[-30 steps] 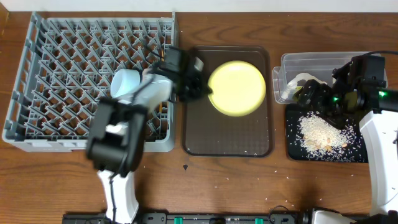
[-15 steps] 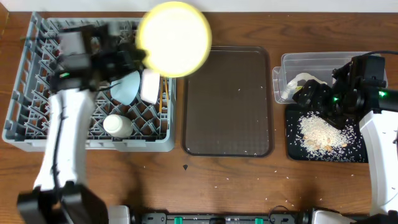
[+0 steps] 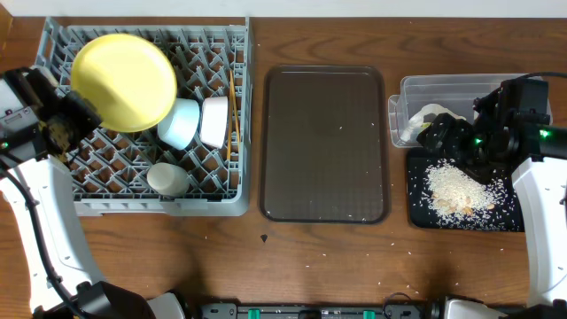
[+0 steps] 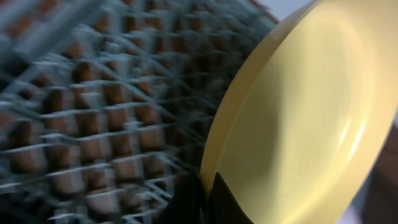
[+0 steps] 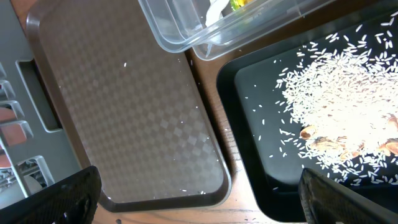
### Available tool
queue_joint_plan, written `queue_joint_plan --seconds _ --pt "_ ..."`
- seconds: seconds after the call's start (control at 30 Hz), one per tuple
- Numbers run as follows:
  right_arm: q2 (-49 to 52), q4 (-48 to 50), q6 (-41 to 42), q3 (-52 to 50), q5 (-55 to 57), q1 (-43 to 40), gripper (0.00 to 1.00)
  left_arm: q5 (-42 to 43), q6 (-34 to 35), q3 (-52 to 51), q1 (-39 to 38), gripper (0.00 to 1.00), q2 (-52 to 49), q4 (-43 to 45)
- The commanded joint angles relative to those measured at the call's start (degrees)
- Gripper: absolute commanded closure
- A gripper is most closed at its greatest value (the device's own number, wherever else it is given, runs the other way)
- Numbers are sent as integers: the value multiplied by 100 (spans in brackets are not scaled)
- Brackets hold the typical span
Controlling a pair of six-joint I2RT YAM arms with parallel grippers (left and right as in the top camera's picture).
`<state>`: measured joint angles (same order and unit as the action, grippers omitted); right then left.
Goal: Sort waste into correct bins and load items into the dishwasher
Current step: 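Lift the yellow plate and stand it upright in the rack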
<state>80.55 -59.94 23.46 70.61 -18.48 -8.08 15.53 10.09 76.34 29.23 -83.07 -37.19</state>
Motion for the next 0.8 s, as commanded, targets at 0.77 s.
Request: queue_joint_plan --seconds 0.77 --pt "-52 17 26 52 -42 66 1 -2299 -796 35 122 93 -450 -13"
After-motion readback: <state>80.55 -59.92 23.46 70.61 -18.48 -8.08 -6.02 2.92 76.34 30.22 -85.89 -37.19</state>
